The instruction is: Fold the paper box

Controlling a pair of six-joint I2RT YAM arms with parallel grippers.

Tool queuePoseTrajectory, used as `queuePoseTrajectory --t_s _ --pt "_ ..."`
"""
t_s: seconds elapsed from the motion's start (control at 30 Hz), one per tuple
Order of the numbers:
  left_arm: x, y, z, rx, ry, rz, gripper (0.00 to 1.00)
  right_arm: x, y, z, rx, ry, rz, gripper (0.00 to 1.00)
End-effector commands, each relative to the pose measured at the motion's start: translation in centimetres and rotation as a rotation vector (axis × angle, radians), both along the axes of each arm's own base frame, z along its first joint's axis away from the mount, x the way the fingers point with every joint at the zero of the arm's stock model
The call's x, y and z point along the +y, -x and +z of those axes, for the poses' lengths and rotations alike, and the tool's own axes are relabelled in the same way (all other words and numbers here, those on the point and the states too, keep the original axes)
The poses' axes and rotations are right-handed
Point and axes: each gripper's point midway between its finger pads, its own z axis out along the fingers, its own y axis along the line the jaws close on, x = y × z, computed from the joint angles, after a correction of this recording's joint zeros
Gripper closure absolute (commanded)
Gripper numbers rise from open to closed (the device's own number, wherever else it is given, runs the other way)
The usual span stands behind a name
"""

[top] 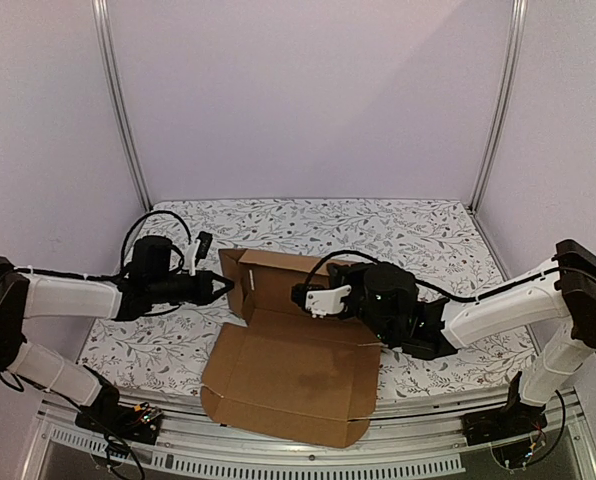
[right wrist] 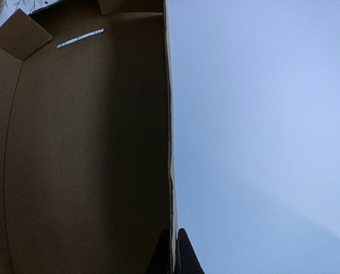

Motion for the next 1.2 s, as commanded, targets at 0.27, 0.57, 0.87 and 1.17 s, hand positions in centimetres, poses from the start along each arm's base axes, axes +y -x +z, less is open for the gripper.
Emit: queuePoseTrajectory --t_s 0.27,0.57,0.87,1.17 --pt "2.4 0.7 0.3 -0.079 -0.123 0.070 0.85 1.0 1.1 -1.0 0.044 0.002 0.057 1.00" --pt "1.8 -0.7 0.8 -0.151 -0.170 0.018 0.58 0.8 1.4 -0.7 0.055 -0.006 0.059 1.00" --pt "2.2 -1.1 1.1 -0.219 -0.192 -0.052 0.51 0.3 1.9 -0.6 0.070 -0.008 0.076 1.00" --pt "1.7 -1.5 1.1 -0.207 -0.135 -0.140 0.50 -0.1 2.5 -0.7 0.096 0.000 0.096 1.00"
